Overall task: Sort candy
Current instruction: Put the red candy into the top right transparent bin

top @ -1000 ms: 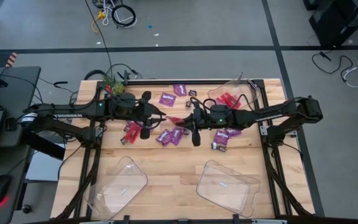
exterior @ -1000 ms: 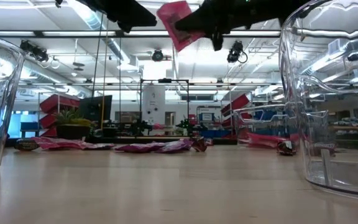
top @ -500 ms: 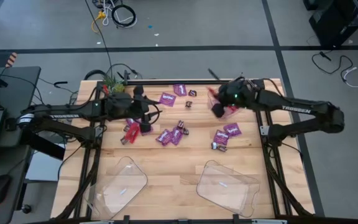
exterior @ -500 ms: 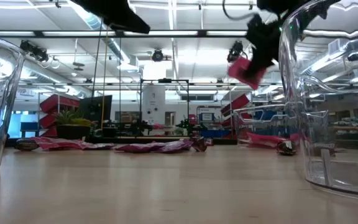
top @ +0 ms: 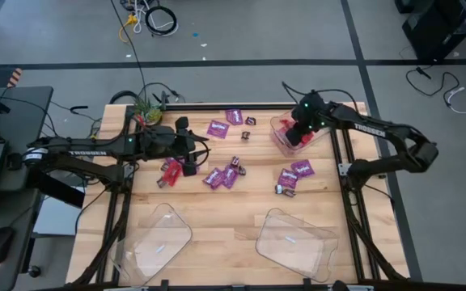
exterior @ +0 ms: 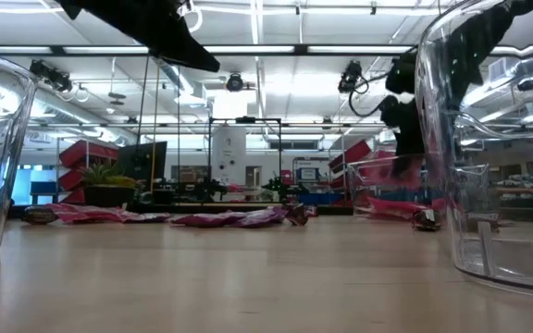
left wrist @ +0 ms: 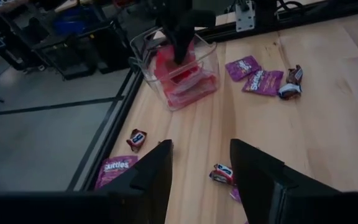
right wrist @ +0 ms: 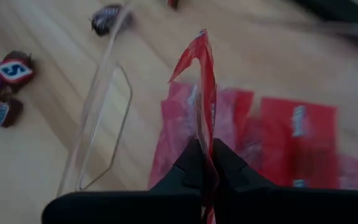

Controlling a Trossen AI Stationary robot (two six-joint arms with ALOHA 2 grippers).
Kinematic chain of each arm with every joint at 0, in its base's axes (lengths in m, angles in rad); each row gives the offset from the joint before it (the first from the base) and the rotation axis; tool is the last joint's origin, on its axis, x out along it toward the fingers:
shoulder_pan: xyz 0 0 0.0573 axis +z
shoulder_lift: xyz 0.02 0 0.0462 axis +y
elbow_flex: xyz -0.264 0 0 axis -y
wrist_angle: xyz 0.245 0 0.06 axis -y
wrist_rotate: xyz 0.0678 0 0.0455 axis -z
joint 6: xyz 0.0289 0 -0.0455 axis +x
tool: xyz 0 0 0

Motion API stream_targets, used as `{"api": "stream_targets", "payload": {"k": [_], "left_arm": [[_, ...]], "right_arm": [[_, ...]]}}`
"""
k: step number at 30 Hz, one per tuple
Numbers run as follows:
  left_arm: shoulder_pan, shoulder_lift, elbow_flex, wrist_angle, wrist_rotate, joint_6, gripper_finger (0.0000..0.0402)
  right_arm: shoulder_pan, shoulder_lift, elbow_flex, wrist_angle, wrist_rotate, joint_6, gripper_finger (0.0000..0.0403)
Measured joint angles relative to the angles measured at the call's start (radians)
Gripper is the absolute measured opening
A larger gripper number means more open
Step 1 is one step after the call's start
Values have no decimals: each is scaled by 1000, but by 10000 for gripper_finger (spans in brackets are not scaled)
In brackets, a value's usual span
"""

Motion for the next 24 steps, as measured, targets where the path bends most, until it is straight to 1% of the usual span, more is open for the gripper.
{"api": "stream_targets", "payload": {"k": [3, 6, 9, 12, 15, 20, 22, 24], "left_arm": [[0, 0, 0, -14, 3, -25, 163], [0, 0, 0, -45, 4, -45, 163], [0, 0, 0, -74, 3, -49, 162], [0, 0, 0, -91, 3, -64, 162], [0, 0, 0, -121, 3, -63, 162], [-6, 0, 3, -211, 2, -65, 163], [-9, 0, 15, -279, 0, -95, 163], [-16, 0, 30, -348, -11, -127, 163]], "right_arm": [[-7, 57, 0, -3, -31, 29, 7], [-8, 111, 0, -3, -32, 57, 23], [-8, 146, 0, -3, -24, 59, 54], [-5, 149, 0, -4, 41, 60, 94], [-4, 119, 0, -15, 97, 59, 142], [-4, 33, 10, -63, 124, 36, 226], [-4, -6, 33, -103, 139, 26, 249], [3, -53, 57, -139, 170, 24, 262]]}}
